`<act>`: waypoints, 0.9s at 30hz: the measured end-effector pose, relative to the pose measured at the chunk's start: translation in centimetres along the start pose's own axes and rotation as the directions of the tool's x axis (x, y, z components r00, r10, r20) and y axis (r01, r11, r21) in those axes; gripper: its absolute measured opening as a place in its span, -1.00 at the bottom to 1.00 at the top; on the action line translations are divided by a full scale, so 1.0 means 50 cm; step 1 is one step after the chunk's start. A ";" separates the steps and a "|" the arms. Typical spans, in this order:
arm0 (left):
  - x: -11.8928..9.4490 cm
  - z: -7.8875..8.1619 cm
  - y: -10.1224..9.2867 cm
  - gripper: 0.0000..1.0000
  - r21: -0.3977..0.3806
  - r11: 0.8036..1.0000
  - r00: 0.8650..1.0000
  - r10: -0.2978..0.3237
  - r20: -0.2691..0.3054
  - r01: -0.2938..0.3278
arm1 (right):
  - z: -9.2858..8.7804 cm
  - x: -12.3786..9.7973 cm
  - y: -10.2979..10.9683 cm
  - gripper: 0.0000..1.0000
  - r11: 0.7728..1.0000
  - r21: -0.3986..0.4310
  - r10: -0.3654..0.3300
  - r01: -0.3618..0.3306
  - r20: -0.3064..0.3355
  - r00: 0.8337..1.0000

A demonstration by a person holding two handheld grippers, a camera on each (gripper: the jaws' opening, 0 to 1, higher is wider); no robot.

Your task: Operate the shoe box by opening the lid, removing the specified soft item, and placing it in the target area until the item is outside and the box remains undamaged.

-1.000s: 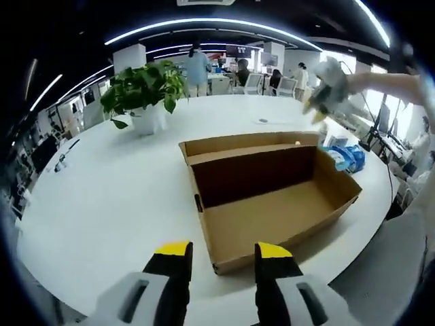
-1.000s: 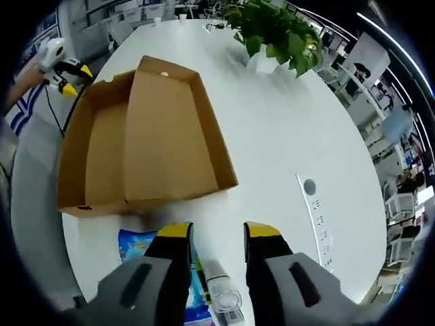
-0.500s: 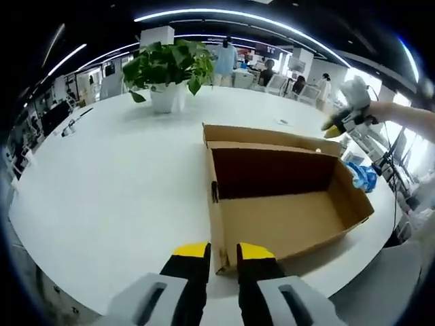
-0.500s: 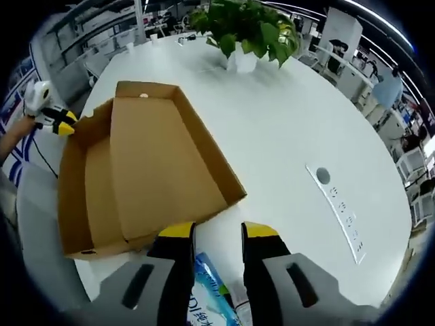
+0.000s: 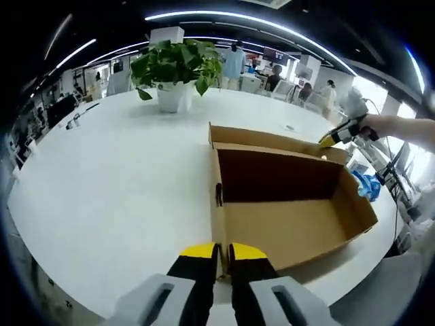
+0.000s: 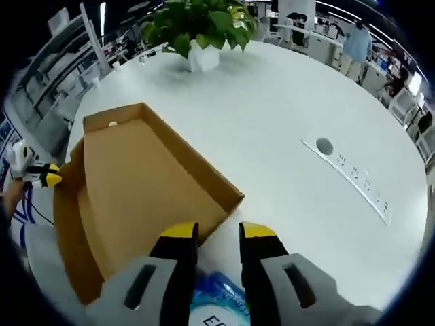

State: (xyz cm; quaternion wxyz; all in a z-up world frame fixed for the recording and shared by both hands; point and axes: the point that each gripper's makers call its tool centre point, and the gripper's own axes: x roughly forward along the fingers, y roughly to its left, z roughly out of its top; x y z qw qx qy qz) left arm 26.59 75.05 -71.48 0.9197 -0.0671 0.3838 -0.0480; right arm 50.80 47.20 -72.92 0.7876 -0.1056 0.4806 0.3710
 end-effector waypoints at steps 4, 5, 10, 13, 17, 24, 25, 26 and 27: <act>0.000 0.000 0.001 -0.88 -0.018 1.000 1.000 0.000 0.002 0.001 | -0.002 0.016 -0.006 -0.64 0.997 0.082 -0.008 0.009 -0.014 1.000; 0.001 0.000 0.001 -0.88 -0.019 1.000 1.000 0.000 0.002 0.000 | -0.005 0.021 -0.006 -0.66 0.995 0.097 -0.008 0.011 -0.022 1.000; 0.001 -0.001 0.000 -0.89 -0.022 1.000 1.000 0.000 0.000 0.000 | -0.014 0.038 -0.003 -0.80 0.977 0.214 -0.010 0.021 -0.050 0.999; 0.001 -0.001 0.000 -0.89 -0.020 1.000 1.000 -0.001 0.000 0.001 | -0.017 0.042 -0.003 -0.83 0.974 0.223 -0.024 0.037 -0.060 0.998; 0.001 0.000 0.000 -0.89 -0.019 1.000 1.000 -0.002 -0.001 0.002 | -0.017 0.043 -0.005 -0.85 0.973 0.227 -0.035 0.048 -0.063 0.997; 0.002 0.000 0.000 -0.89 -0.008 1.000 1.000 -0.006 -0.001 0.006 | -0.009 0.027 0.000 -0.87 0.976 0.208 -0.054 0.063 -0.047 0.997; 0.002 0.000 0.000 -0.89 -0.006 1.000 1.000 -0.006 -0.002 0.006 | -0.008 0.025 0.000 -0.88 0.977 0.206 -0.056 0.064 -0.045 0.997; 0.002 -0.001 0.000 -0.89 -0.004 1.000 1.000 -0.006 -0.002 0.006 | -0.008 0.020 0.002 -0.88 0.977 0.202 -0.057 0.065 -0.043 0.997; 0.001 -0.001 0.000 -0.89 -0.002 1.000 1.000 -0.006 -0.002 0.006 | -0.007 0.015 0.004 -0.88 0.978 0.200 -0.059 0.065 -0.038 0.998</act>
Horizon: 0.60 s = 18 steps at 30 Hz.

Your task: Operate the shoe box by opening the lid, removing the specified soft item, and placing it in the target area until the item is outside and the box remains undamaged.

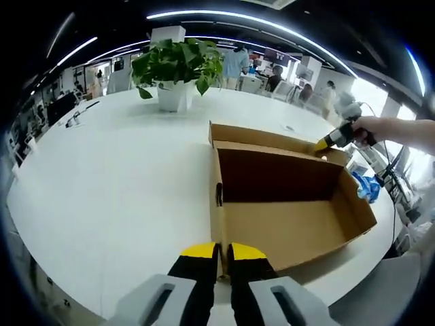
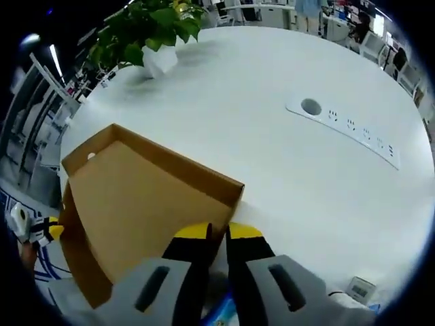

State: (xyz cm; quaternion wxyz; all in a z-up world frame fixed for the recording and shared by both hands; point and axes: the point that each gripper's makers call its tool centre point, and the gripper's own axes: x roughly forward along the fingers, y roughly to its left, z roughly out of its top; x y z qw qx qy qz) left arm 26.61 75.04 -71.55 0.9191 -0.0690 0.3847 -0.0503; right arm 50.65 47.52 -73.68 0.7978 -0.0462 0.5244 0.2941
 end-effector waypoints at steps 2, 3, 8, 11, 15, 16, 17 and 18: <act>-0.001 0.000 -0.001 -0.89 0.003 1.000 1.000 -0.001 0.000 0.001 | 0.002 -0.006 0.001 -0.89 1.000 -0.002 -0.001 0.001 0.008 1.000; -0.001 0.000 -0.001 -0.89 0.002 1.000 1.000 -0.001 0.000 0.001 | 0.003 -0.009 0.002 -0.89 1.000 -0.003 0.000 0.000 0.010 1.000; -0.002 0.000 -0.003 -0.89 0.004 1.000 1.000 -0.003 0.002 0.003 | 0.009 -0.026 0.005 -0.90 1.000 -0.004 0.003 -0.002 0.031 1.000; -0.003 -0.001 -0.004 -0.89 0.005 1.000 1.000 -0.004 0.001 0.004 | 0.012 -0.035 0.004 -0.90 1.000 -0.005 0.006 -0.005 0.040 0.999; -0.003 0.000 -0.005 -0.89 0.009 1.000 1.000 -0.005 -0.001 0.005 | 0.019 -0.046 0.004 -0.91 1.000 -0.002 0.010 -0.010 0.061 0.998; -0.003 -0.001 -0.005 -0.89 0.010 1.000 1.000 -0.005 -0.002 0.005 | 0.019 -0.048 0.004 -0.91 1.000 -0.002 0.011 -0.011 0.063 0.998; -0.004 -0.001 -0.006 -0.89 0.010 1.000 1.000 -0.006 -0.002 0.006 | 0.021 -0.052 0.006 -0.91 1.000 -0.002 0.011 -0.011 0.068 0.998; -0.004 -0.001 -0.007 -0.89 0.009 1.000 1.000 -0.006 -0.002 0.006 | 0.021 -0.054 0.006 -0.92 1.000 -0.003 0.011 -0.011 0.070 0.997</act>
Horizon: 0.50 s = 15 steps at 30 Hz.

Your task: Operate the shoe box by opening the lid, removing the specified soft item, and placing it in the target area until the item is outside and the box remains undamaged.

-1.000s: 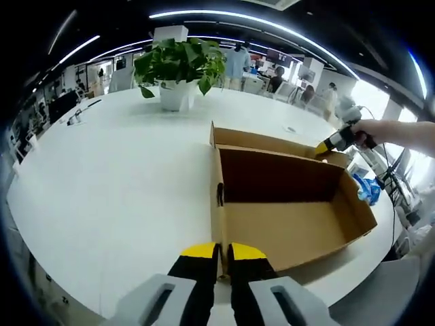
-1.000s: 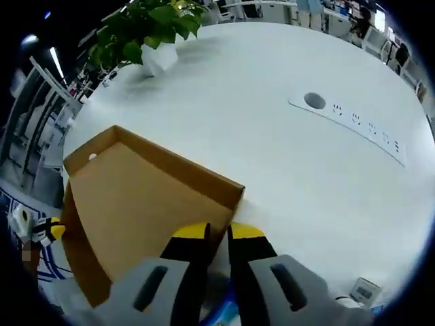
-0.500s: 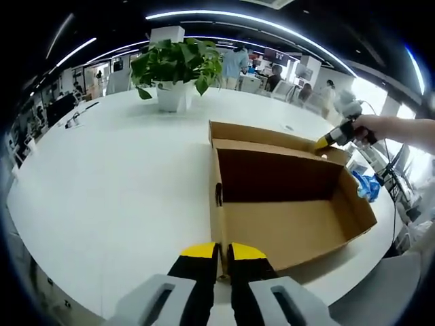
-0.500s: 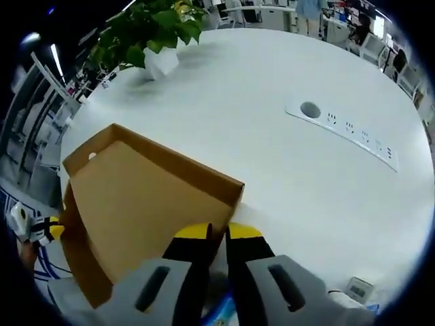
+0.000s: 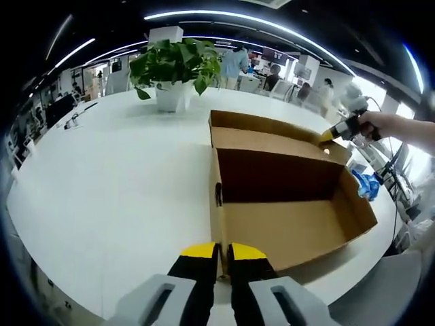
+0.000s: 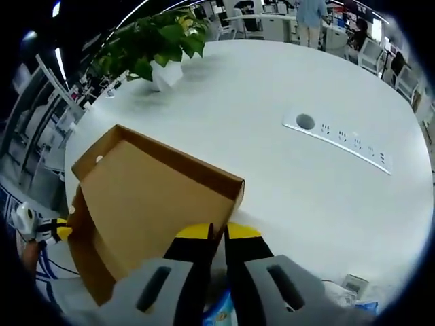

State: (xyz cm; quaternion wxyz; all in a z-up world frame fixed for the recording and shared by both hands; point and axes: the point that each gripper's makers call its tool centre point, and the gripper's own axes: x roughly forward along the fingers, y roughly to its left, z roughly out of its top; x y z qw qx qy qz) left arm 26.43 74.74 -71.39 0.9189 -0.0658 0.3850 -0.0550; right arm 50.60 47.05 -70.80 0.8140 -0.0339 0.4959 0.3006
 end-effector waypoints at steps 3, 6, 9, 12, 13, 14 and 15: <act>-0.002 0.000 -0.004 -0.89 0.002 1.000 1.000 0.001 0.000 -0.001 | 0.003 -0.013 0.004 -0.92 1.000 -0.002 0.002 -0.002 0.013 1.000; -0.003 0.000 -0.006 -0.89 0.008 1.000 1.000 0.002 0.000 -0.002 | 0.007 -0.024 0.008 -0.93 1.000 -0.006 0.005 -0.005 0.027 1.000; -0.005 -0.001 -0.006 -0.89 0.006 1.000 1.000 0.000 0.002 0.000 | 0.011 -0.035 0.011 -0.93 1.000 -0.013 0.007 -0.006 0.038 0.999; -0.006 -0.001 -0.008 -0.89 0.004 1.000 1.000 -0.002 0.004 0.002 | 0.014 -0.045 0.014 -0.94 1.000 -0.022 0.009 -0.008 0.052 0.999; -0.006 -0.002 -0.008 -0.89 0.003 1.000 1.000 -0.003 0.005 0.003 | 0.016 -0.050 0.015 -0.94 1.000 -0.024 0.011 -0.009 0.060 0.998; -0.006 -0.002 -0.008 -0.89 0.002 1.000 1.000 -0.003 0.006 0.003 | 0.017 -0.054 0.017 -0.94 1.000 -0.027 0.011 -0.010 0.065 0.998; -0.006 -0.002 -0.009 -0.89 0.002 1.000 1.000 -0.003 0.006 0.003 | 0.019 -0.058 0.019 -0.94 0.999 -0.032 0.013 -0.011 0.074 0.997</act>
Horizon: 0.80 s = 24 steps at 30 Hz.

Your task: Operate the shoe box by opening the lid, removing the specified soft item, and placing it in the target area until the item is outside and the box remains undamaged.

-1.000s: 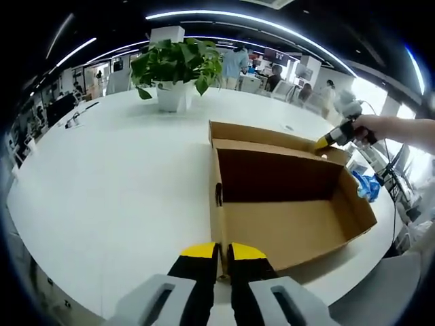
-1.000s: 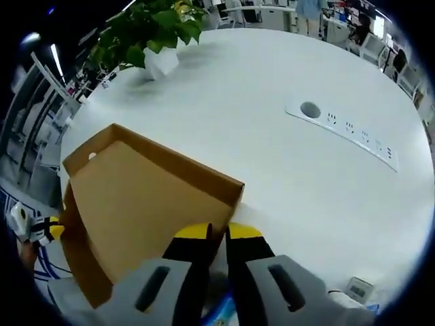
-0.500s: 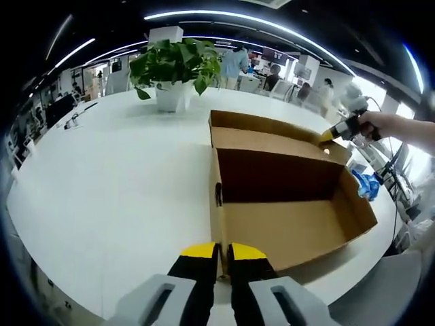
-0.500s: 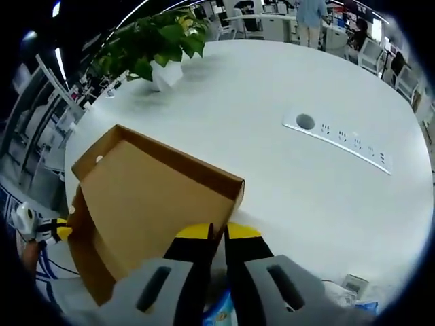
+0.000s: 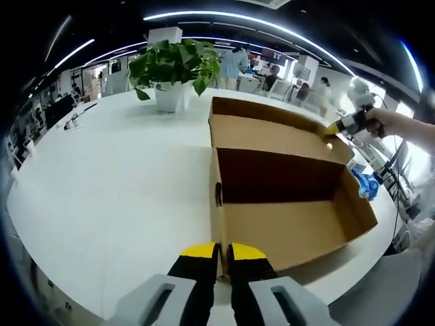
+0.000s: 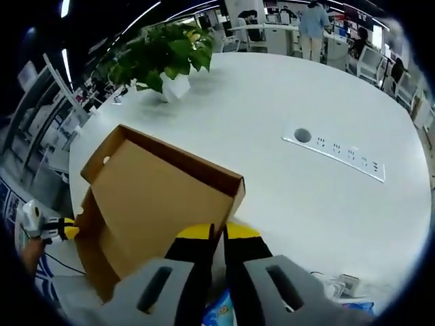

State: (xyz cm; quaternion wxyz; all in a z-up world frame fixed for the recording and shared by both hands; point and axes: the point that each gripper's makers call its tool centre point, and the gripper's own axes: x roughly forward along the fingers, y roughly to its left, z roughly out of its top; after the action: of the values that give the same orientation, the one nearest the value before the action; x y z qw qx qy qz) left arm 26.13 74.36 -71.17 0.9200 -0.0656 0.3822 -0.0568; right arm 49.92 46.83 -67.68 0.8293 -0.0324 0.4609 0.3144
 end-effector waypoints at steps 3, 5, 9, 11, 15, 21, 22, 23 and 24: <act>-0.001 0.000 -0.002 -0.89 0.001 1.000 1.000 -0.001 0.001 0.001 | 0.006 -0.010 0.004 -0.94 1.000 -0.008 0.005 -0.005 0.018 1.000; -0.001 0.000 -0.002 -0.89 -0.001 1.000 1.000 -0.003 0.002 0.003 | 0.007 -0.017 0.008 -0.95 1.000 -0.009 0.006 -0.006 0.025 1.000; -0.002 0.002 -0.003 -0.89 -0.003 1.000 1.000 -0.005 0.002 0.005 | 0.009 -0.035 0.018 -0.95 1.000 -0.026 0.010 -0.008 0.048 0.999; -0.002 0.002 -0.003 -0.89 -0.002 1.000 1.000 -0.005 0.002 0.005 | 0.011 -0.043 0.022 -0.95 0.999 -0.031 0.013 -0.011 0.059 0.998; -0.003 0.001 -0.004 -0.89 0.001 1.000 1.000 -0.005 0.000 0.005 | 0.014 -0.055 0.026 -0.96 0.999 -0.029 0.020 -0.017 0.081 0.997; -0.004 0.001 -0.004 -0.89 -0.002 1.000 1.000 -0.007 0.001 0.007 | 0.020 -0.070 0.034 -0.97 0.998 -0.055 0.026 -0.020 0.111 0.994; -0.004 0.001 -0.004 -0.89 -0.002 1.000 1.000 -0.007 0.001 0.007 | 0.019 -0.075 0.037 -0.97 0.998 -0.065 0.024 -0.017 0.116 0.993; -0.004 0.001 -0.004 -0.89 -0.002 1.000 1.000 -0.007 0.001 0.007 | 0.019 -0.078 0.039 -0.97 0.997 -0.069 0.025 -0.016 0.120 0.992; -0.004 0.001 -0.004 -0.89 -0.003 1.000 1.000 -0.007 0.002 0.007 | 0.019 -0.082 0.041 -0.97 0.997 -0.072 0.024 -0.015 0.126 0.992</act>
State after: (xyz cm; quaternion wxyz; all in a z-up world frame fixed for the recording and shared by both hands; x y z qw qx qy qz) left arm 26.01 74.22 -70.97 0.9200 -0.0683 0.3813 -0.0593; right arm 47.94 46.79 -63.44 0.8520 -0.0373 0.3961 0.3403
